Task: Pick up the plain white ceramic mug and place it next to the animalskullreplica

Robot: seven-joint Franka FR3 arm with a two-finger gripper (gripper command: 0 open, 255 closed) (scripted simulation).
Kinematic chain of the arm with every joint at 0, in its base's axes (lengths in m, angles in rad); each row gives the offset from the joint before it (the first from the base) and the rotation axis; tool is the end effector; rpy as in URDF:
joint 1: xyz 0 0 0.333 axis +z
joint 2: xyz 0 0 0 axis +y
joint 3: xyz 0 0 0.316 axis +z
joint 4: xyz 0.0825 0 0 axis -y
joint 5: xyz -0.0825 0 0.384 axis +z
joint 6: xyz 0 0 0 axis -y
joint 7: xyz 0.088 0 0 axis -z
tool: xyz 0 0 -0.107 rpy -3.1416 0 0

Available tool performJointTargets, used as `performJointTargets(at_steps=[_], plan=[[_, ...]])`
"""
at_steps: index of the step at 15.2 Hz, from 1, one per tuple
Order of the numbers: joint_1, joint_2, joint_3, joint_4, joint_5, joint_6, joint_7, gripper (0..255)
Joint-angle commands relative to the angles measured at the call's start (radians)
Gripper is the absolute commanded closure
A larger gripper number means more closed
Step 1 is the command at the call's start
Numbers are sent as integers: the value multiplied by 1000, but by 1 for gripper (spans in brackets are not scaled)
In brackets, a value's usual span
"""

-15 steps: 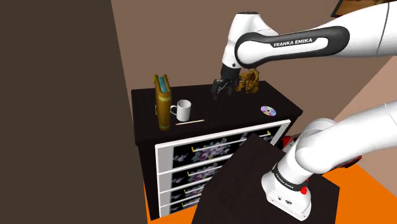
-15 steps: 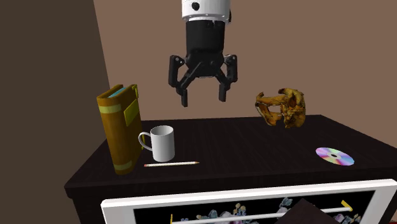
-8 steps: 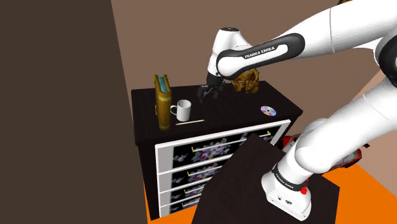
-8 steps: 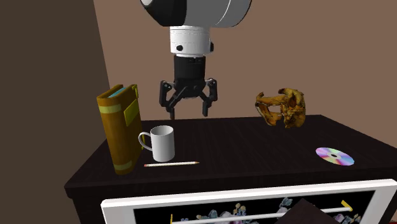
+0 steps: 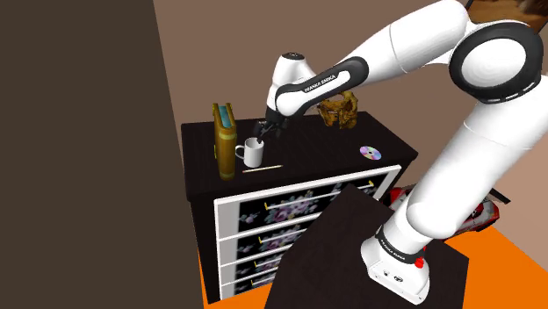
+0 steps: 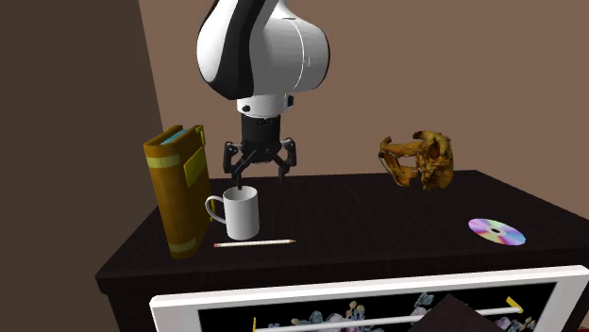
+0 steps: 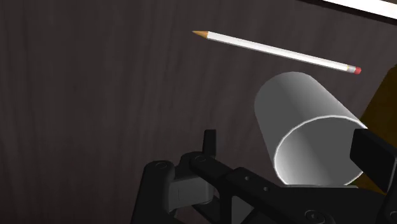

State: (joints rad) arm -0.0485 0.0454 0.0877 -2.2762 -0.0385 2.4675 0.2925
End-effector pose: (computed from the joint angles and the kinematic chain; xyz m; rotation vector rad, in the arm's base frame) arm 0.5360 0.0210 0.3503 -3.1110 0.3520 -0.2317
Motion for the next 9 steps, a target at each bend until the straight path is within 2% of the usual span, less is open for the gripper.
performJointTargets(at_steps=[1, 9], plan=[[-1, 84, -3, 56, -14, 45, 12, 0], [3, 192, -10, 80, -35, 135, 28, 0]])
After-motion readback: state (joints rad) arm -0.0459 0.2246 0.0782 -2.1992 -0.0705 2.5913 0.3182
